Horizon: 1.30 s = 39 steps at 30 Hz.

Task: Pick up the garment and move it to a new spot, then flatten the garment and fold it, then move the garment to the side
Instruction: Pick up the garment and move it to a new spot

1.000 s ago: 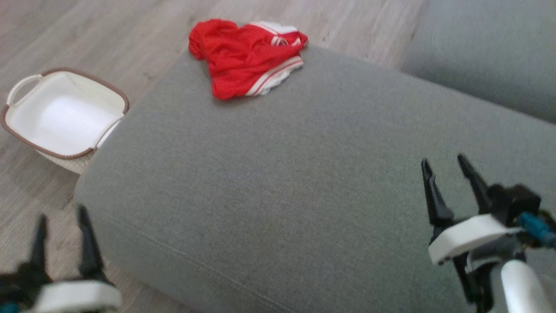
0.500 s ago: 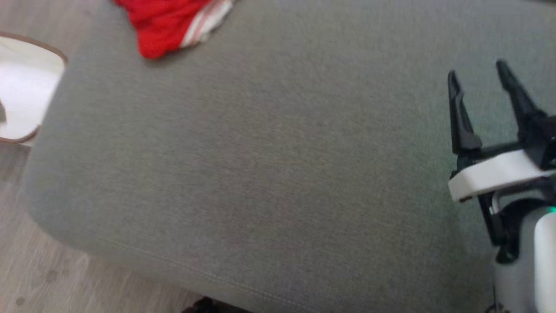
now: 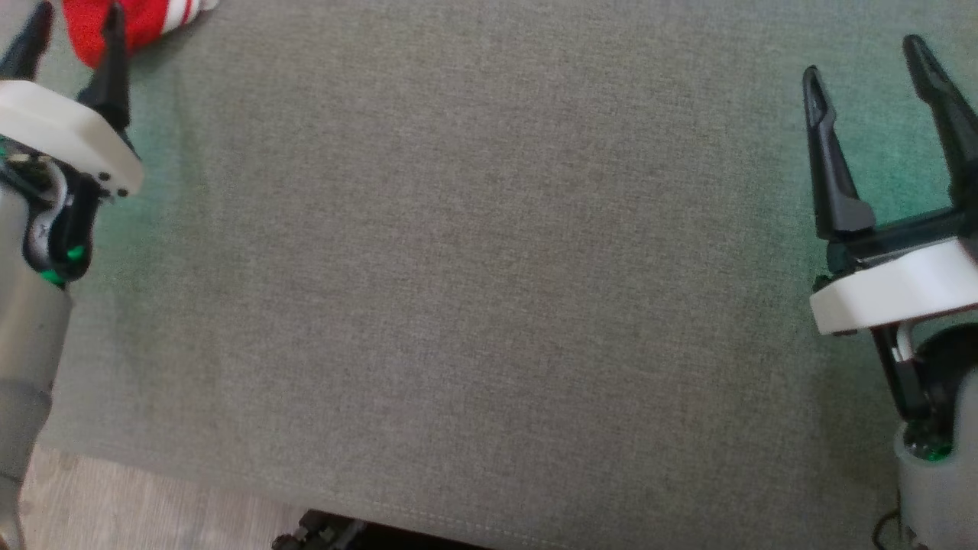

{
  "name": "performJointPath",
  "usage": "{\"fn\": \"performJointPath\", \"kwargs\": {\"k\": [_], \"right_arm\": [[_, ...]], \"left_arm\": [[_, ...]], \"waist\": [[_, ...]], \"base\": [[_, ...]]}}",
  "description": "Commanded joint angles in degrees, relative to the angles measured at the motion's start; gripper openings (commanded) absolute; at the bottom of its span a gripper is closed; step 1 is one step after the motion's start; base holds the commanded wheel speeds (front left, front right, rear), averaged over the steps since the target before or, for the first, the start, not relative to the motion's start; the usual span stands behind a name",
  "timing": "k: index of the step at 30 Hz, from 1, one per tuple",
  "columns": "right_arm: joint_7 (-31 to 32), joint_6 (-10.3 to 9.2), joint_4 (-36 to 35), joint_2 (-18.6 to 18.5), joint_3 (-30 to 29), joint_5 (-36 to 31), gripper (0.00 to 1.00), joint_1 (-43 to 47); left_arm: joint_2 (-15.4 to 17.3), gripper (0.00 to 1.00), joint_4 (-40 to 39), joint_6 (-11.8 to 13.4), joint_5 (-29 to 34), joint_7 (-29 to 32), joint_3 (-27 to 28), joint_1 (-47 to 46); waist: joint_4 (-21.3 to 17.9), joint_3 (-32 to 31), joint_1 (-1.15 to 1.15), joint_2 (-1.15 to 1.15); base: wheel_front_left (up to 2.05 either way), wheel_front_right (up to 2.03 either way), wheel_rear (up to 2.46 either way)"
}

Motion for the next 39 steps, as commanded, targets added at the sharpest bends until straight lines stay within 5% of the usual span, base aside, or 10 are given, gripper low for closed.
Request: {"fn": "performJointPath", "kwargs": {"k": [1,13,14,15,18,28,39], "right_arm": [[0.4,-0.04,-3.1,-0.5,1.0,-0.7,1.00,-0.1],[0.3,-0.04,-3.5,-0.5,1.6,0.0,1.00,0.1],[0.1,-0.04,-3.5,-0.5,1.6,0.0,1.00,-0.1],[0.0,-0.04,-3.5,-0.5,1.6,0.0,1.00,-0.2],[-0.4,-0.04,-3.3,-0.4,1.5,0.2,1.00,-0.5],[-4.4,-0.04,1.0,1.4,1.1,1.2,1.00,-0.2],[-11.0,-0.04,10.5,3.8,0.7,4.1,1.00,3.5]], "left_arm": [[2.8,1.00,0.9,-0.9,-0.3,0.1,1.6,-3.0],[0.8,1.00,10.2,-3.9,-2.3,2.6,-1.6,-5.6],[0.8,0.94,10.9,-4.0,-2.3,3.0,-1.9,-5.8],[1.0,0.61,11.6,-4.0,-2.4,3.1,-2.0,-5.9],[1.5,0.00,13.2,-4.0,-1.9,0.9,-1.8,-6.8],[4.7,0.00,13.5,-4.2,2.0,-8.2,-2.8,-10.1],[8.9,0.00,3.4,-4.4,6.3,-4.0,-7.9,-14.3]], "waist": [[-0.4,1.0,-0.02,0.00],[-2.5,1.6,-0.02,0.00],[-2.7,1.5,-0.02,0.00],[-2.9,1.4,-0.02,0.00],[-3.4,1.3,-0.02,0.00],[-4.7,-3.4,-0.02,0.00],[-10.3,-17.9,-0.02,0.00]], "base": [[0.00,0.00,0.00],[0.00,0.00,0.00],[0.00,0.00,0.00],[0.00,0.00,0.00],[0.00,0.00,0.00],[0.00,0.00,0.00],[0.00,0.00,0.00]]}}
